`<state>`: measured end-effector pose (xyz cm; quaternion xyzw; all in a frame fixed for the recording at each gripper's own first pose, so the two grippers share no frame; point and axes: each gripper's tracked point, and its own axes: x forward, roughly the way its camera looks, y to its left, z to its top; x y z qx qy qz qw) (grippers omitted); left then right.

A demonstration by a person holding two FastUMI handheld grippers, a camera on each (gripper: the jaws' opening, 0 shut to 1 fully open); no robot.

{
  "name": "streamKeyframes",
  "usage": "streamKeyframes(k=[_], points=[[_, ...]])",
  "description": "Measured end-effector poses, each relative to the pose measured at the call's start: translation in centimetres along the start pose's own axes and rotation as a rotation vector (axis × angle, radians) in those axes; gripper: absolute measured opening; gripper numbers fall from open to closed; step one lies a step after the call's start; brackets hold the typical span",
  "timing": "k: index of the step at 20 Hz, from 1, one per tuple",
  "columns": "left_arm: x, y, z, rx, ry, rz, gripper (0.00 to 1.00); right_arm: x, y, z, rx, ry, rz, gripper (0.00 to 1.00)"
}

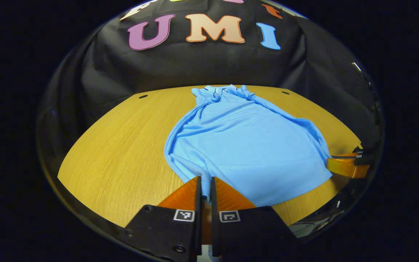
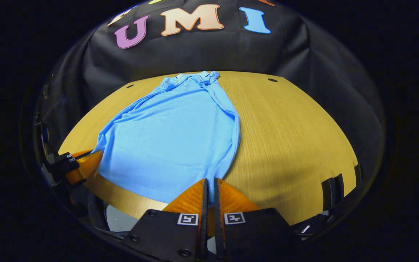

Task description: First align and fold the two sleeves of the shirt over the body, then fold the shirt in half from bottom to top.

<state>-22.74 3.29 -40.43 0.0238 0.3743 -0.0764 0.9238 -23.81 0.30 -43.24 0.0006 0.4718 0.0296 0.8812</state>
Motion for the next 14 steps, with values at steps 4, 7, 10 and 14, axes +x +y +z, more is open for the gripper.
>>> streamKeyframes(k=[4,7,10,14], points=[[0.5,-0.1,0.0,-0.07,0.084,-0.002,0.0,0.2,0.6,0.5,0.051,0.003,0.031,0.02],[0.6,-0.2,0.7,-0.13,0.111,-0.01,0.0,0.2,0.5,1.3,0.089,-0.002,0.043,0.02],[0.7,-0.2,2.3,-0.117,0.101,-0.012,0.0,-0.2,0.5,4.3,0.115,-0.036,0.067,0.02],[1.3,0.3,6.6,-0.157,0.056,-0.014,0.0,0.0,0.5,9.3,0.144,-0.101,0.089,0.0]])
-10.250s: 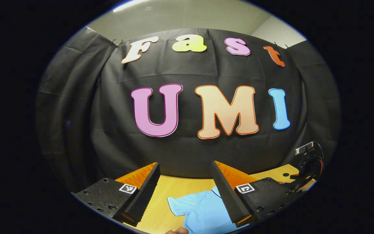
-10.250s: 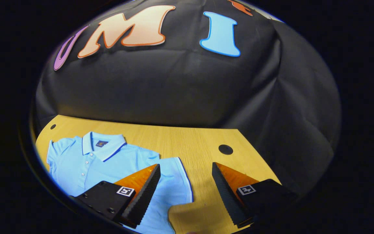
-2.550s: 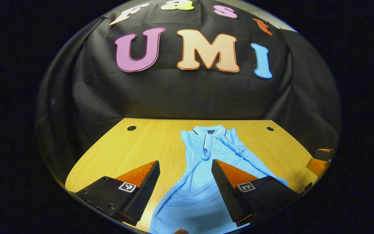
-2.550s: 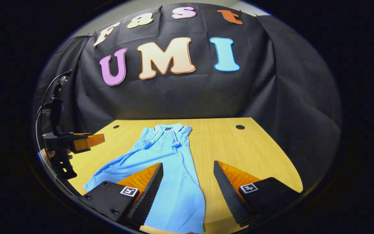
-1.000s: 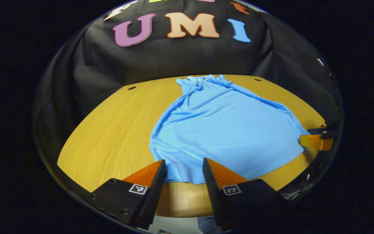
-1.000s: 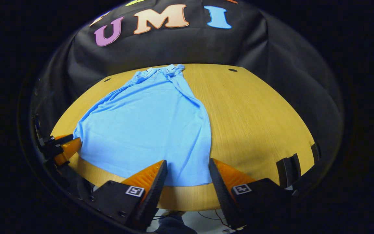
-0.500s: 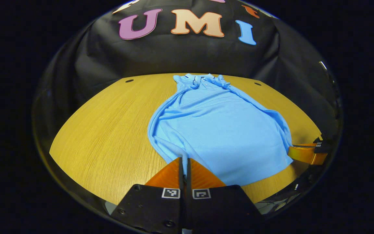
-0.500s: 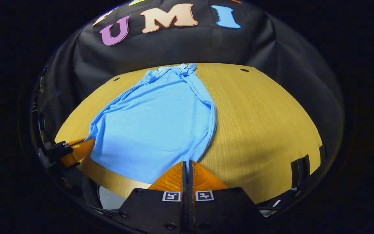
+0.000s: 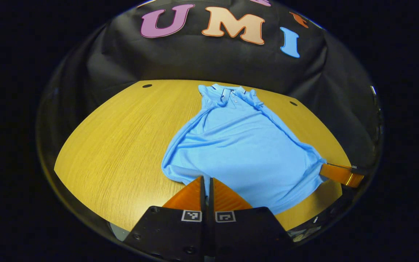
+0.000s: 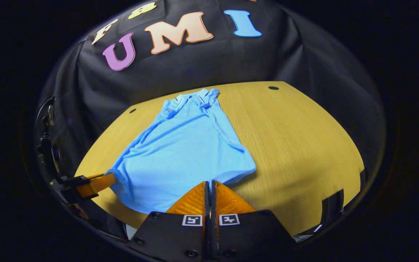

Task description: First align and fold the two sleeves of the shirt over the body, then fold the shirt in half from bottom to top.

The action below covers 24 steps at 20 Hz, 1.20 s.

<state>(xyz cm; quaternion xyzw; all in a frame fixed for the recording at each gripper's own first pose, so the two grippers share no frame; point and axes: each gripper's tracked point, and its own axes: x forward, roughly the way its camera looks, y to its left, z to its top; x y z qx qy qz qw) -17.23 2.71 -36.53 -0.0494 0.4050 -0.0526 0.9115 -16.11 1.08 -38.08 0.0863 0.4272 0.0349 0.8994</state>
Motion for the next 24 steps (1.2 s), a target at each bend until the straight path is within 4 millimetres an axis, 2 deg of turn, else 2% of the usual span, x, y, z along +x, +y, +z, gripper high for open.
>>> streamKeyframes(k=[5,6,7,10,13,17,18,22,24], points=[[1.4,0.5,7.0,-0.024,-0.067,-0.006,0.0,1.5,1.2,5.8,-0.015,-0.073,0.021,0.02],[1.9,0.7,8.2,-0.028,-0.075,-0.009,0.0,2.0,1.5,7.1,-0.019,-0.085,0.024,0.0],[2.3,0.8,9.3,-0.032,-0.079,-0.012,0.0,2.5,1.7,8.5,-0.015,-0.103,0.024,0.02],[4.2,1.4,12.6,-0.021,-0.1,-0.02,0.0,4.5,2.2,12.5,0.003,-0.144,0.022,0.0],[6.4,1.6,15.6,-0.004,-0.111,-0.034,0.0,6.7,2.4,15.9,0.021,-0.185,0.011,0.02],[10.0,1.6,20.5,0.024,-0.144,-0.061,0.0,10.6,2.3,20.2,0.053,-0.219,-0.014,0.02],[11.2,1.7,21.7,0.028,-0.155,-0.065,0.0,11.6,2.4,21.3,0.063,-0.229,-0.017,0.0],[16.1,1.9,26.2,0.028,-0.197,-0.078,0.0,15.6,2.1,26.6,0.078,-0.296,-0.037,0.02],[18.8,2.0,27.7,0.022,-0.198,-0.084,0.0,18.4,2.3,28.2,0.085,-0.309,-0.048,0.02]])
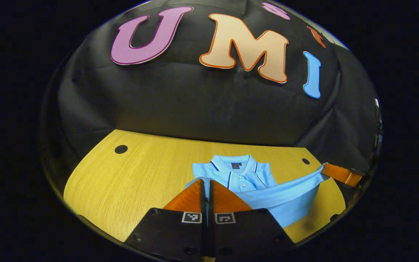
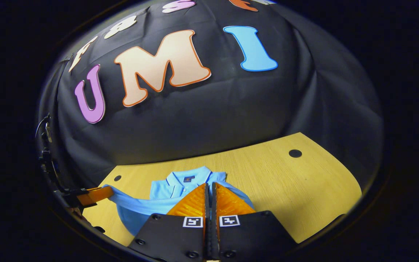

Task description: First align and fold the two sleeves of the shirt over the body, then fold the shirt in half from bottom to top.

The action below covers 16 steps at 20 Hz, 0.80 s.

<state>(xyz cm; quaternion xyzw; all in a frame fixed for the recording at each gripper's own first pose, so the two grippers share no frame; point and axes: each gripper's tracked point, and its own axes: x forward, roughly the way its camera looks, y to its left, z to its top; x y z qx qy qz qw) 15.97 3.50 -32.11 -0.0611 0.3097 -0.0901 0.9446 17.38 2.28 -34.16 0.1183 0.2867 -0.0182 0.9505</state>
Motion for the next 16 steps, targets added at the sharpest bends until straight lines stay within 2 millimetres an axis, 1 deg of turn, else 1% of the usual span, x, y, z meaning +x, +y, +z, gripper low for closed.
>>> streamKeyframes(k=[2,3,4,5,7,9,10,11,12,13,14,15,16], points=[[3.0,0.6,1.0,0.001,-0.005,-0.001,0.0,3.2,-0.1,0.5,0.011,-0.015,-0.015,0.02],[4.5,0.9,1.4,0.011,-0.009,-0.001,0.0,4.8,-0.3,0.2,0.015,-0.016,-0.03,0.02],[6.1,1.1,1.6,0.026,-0.017,-0.006,0.0,6.5,-0.6,-0.2,0.016,-0.011,-0.044,0.0],[7.7,1.2,1.4,0.045,-0.015,-0.014,0.0,8.2,-0.9,-0.8,0.019,0.0,-0.055,0.02],[10.0,1.2,0.2,0.079,0.008,-0.023,0.0,11.0,-1.7,-2.3,0.017,0.027,-0.087,0.02],[12.0,1.1,-1.7,0.09,0.047,-0.029,0.0,13.2,-2.4,-4.4,0.01,0.068,-0.117,0.02],[12.6,1.4,-2.4,0.086,0.061,-0.023,0.0,13.9,-2.8,-5.3,0.009,0.084,-0.131,0.02],[13.1,1.7,-3.1,0.083,0.075,-0.019,0.0,14.2,-3.1,-6.3,0.009,0.105,-0.138,0.0],[13.5,1.8,-3.6,0.078,0.082,-0.012,0.0,14.2,-3.0,-6.9,0.008,0.125,-0.137,0.0],[13.6,2.0,-3.9,0.073,0.085,-0.01,0.0,14.1,-2.8,-6.9,-0.005,0.122,-0.126,0.04],[13.6,1.9,-3.9,0.07,0.083,-0.007,0.0,14.0,-3.0,-6.5,-0.033,0.104,-0.13,0.07],[13.4,2.0,-3.7,0.064,0.072,-0.001,0.06,13.5,-2.7,-5.8,-0.056,0.081,-0.115,0.26],[13.2,1.7,-3.2,0.055,0.05,-0.007,0.19,12.9,-2.4,-4.7,-0.073,0.05,-0.104,0.44]])
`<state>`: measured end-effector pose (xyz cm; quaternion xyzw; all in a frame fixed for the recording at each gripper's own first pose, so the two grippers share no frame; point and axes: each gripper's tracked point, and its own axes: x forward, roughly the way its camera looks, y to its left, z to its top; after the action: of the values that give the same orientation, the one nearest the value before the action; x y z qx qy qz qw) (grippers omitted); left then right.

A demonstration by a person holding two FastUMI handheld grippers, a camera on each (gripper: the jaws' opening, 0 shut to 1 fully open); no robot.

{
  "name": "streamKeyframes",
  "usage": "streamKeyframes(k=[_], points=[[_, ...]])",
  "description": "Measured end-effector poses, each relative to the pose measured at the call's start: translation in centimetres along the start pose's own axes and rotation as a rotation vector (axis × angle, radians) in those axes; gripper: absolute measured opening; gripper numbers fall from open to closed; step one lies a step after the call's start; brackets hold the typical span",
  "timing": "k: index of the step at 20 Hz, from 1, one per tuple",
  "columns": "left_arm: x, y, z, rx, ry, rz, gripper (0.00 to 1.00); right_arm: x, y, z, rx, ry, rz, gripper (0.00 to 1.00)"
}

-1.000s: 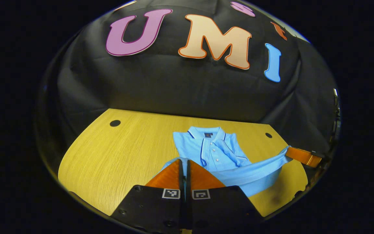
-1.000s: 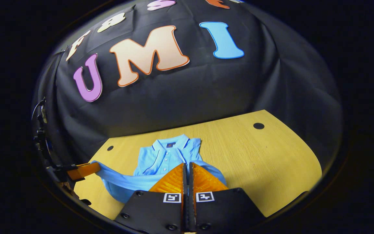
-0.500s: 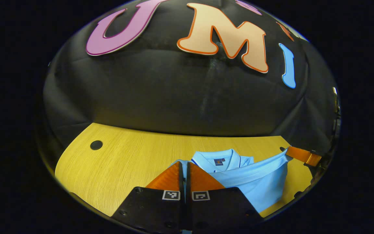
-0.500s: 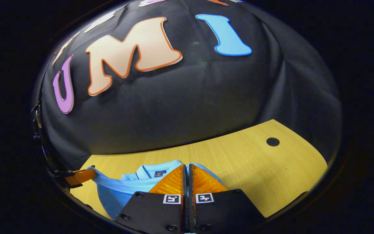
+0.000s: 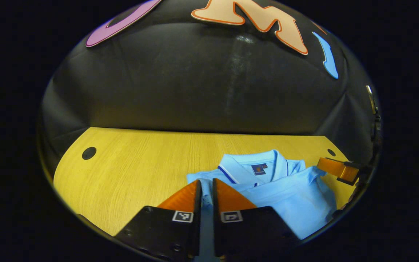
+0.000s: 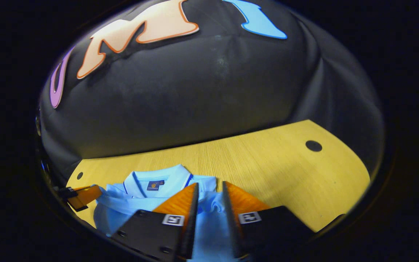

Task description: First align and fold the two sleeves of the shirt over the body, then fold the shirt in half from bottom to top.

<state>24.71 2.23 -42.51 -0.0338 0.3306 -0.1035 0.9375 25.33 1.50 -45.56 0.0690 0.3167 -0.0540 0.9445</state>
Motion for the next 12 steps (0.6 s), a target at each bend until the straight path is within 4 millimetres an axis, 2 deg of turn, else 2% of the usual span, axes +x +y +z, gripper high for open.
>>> streamKeyframes(k=[2,3,4,7,12], points=[[-2.0,-0.2,1.8,-0.001,-0.047,0.022,0.73,-1.5,0.2,1.6,-0.027,-0.061,0.019,0.81],[-2.1,-0.1,2.0,-0.001,-0.074,0.035,1.0,-3.0,0.3,2.6,-0.044,-0.092,0.026,1.0],[-4.1,-0.4,2.9,0.0,-0.099,0.045,0.96,-4.4,0.3,3.4,-0.062,-0.118,0.029,1.0],[-9.4,-1.4,5.0,0.022,-0.153,0.068,0.97,-10.0,0.3,5.9,-0.08,-0.203,0.046,1.0],[-20.0,-3.8,8.2,0.06,-0.276,0.07,0.96,-22.5,-0.3,10.1,-0.089,-0.356,0.071,1.0]])
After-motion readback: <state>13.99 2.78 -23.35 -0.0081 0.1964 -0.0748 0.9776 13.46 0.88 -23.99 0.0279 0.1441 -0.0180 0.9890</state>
